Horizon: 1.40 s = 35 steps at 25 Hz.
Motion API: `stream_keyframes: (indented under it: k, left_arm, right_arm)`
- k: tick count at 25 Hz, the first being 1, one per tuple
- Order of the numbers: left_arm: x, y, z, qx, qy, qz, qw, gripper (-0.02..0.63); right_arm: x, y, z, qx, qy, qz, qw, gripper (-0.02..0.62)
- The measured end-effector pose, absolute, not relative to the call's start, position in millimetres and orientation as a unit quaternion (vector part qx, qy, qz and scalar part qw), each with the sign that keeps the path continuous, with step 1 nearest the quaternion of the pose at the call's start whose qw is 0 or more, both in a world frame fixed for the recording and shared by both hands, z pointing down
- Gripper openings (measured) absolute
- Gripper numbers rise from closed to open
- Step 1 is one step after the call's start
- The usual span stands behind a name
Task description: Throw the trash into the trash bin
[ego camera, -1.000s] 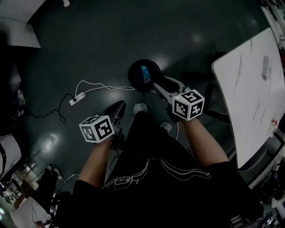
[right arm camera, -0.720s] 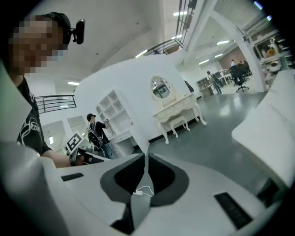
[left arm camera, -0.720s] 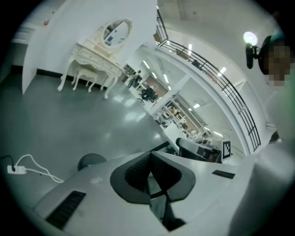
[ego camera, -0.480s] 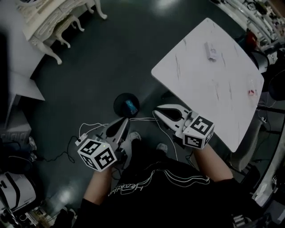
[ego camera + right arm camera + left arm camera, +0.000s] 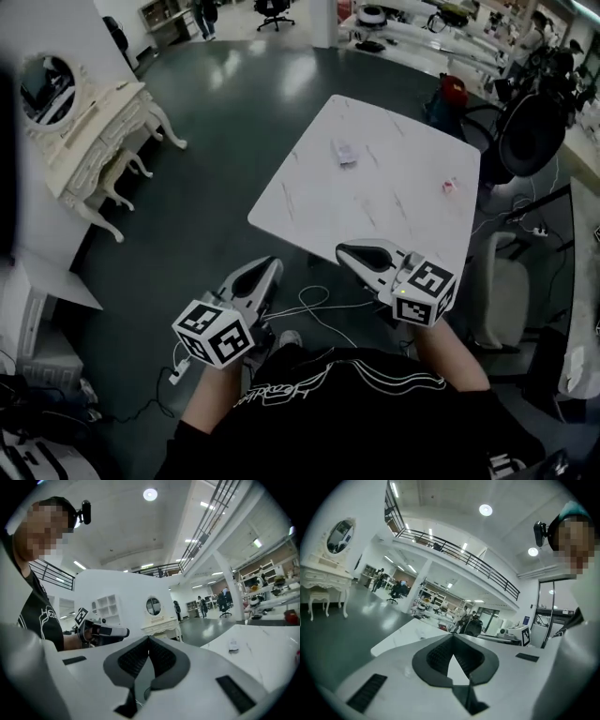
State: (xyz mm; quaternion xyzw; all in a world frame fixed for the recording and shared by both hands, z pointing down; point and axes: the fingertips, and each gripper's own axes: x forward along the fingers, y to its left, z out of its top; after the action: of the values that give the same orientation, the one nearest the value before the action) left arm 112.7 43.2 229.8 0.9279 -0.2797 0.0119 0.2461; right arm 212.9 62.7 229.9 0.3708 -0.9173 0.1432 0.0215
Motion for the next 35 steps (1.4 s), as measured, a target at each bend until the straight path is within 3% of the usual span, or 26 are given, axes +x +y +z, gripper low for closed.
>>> stream_keyframes:
  k: [6, 16, 30, 35]
  left_arm:
    - [170, 47, 209, 0.947, -0.232, 0.035, 0.219, 0.005]
    - [244, 21, 209, 0.964, -0.158, 0.053, 0.208, 0.005]
    - [268, -119, 260, 0.953, -0.15, 0.084, 0.249, 0.005]
    - [282, -174, 284, 0.944, -0.143, 0.089, 0.282, 0.005]
  right_arm:
    - [283, 78, 211, 0.449, -0.882, 0.137, -0.028, 0.032]
    - [344, 71, 218, 0.513, -0.849, 0.13, -0.011, 0.032]
    - [366, -74, 265, 0.525, -0.832, 0.177, 0.035, 0.034]
    - [386, -135, 286, 0.533, -0.821, 0.204, 0.02, 0.034]
